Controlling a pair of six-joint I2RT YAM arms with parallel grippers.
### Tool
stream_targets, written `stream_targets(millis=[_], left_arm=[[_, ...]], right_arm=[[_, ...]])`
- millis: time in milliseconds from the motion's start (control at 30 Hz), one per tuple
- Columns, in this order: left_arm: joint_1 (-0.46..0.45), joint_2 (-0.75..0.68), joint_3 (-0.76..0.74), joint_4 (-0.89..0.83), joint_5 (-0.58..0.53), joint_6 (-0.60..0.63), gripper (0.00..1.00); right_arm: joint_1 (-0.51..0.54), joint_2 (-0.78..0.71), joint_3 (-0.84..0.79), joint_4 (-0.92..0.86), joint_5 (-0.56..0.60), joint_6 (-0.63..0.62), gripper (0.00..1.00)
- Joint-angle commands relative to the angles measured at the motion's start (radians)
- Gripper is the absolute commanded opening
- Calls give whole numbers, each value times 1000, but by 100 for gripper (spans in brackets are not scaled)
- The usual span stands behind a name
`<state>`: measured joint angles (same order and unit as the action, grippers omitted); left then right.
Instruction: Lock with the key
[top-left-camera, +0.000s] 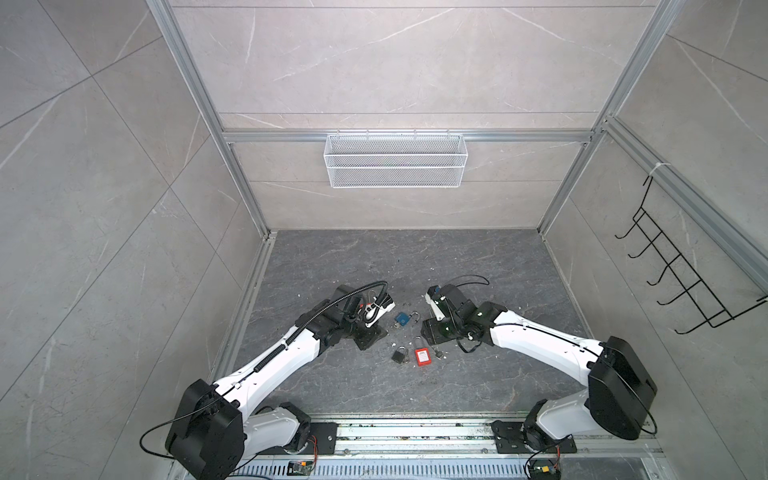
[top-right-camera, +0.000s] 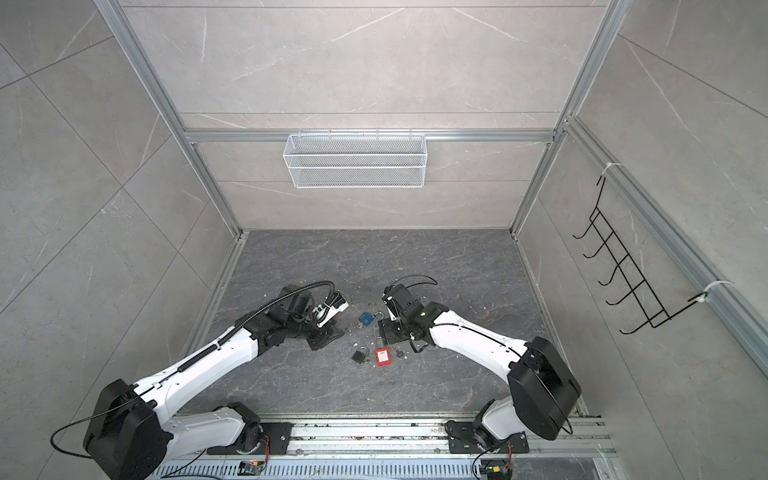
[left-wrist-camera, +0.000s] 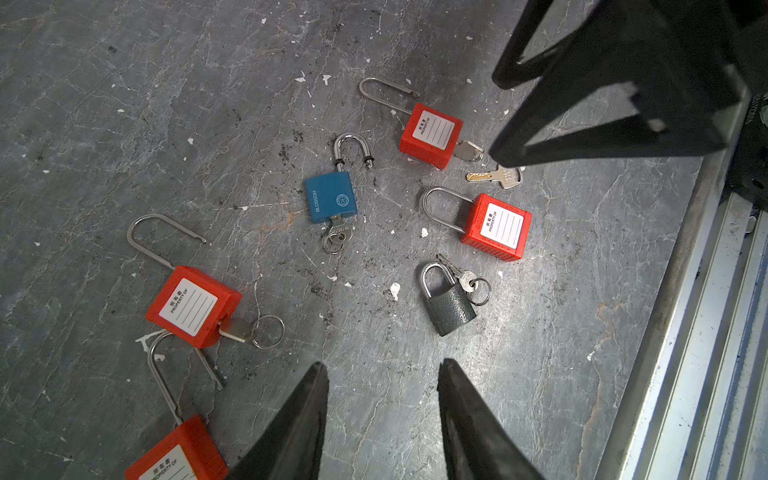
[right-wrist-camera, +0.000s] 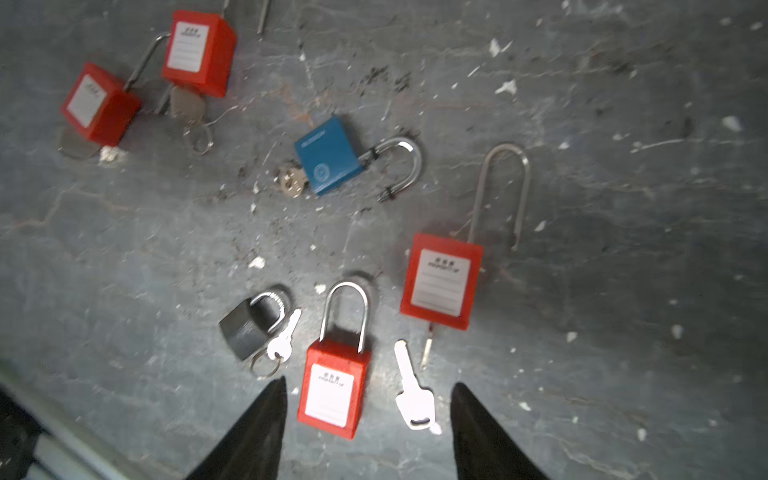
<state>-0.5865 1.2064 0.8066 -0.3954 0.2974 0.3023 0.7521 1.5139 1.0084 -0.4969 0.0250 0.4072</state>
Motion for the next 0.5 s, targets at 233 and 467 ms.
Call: stream_targets(millis=[233,467], left_arm=[[1,-27,1,21,20,-19,46],[0,-15,-4,28,22,-22,46]], right_arm=[[-29,197,62,-15,138,45,65],[-39,262,98,18,86,6,63]])
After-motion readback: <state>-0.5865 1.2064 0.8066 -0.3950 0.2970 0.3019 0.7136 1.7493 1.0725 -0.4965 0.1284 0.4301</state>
